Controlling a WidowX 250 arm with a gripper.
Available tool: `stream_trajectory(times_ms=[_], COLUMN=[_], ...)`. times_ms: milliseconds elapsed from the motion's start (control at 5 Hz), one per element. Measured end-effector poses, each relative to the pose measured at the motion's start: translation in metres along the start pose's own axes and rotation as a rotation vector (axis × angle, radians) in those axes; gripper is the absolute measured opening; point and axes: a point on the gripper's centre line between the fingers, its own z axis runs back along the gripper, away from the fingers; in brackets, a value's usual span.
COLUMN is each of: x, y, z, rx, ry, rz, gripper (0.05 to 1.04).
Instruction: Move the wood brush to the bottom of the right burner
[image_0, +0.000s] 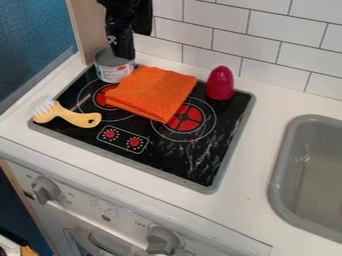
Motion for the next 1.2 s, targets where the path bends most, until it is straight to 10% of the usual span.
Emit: stream_trajectory(times_ms=[1200], x=[0.038], y=[0.089], z=[-0.044], rx=[0.121], ry=[-0.059], rz=[0.101], gripper=[1.000])
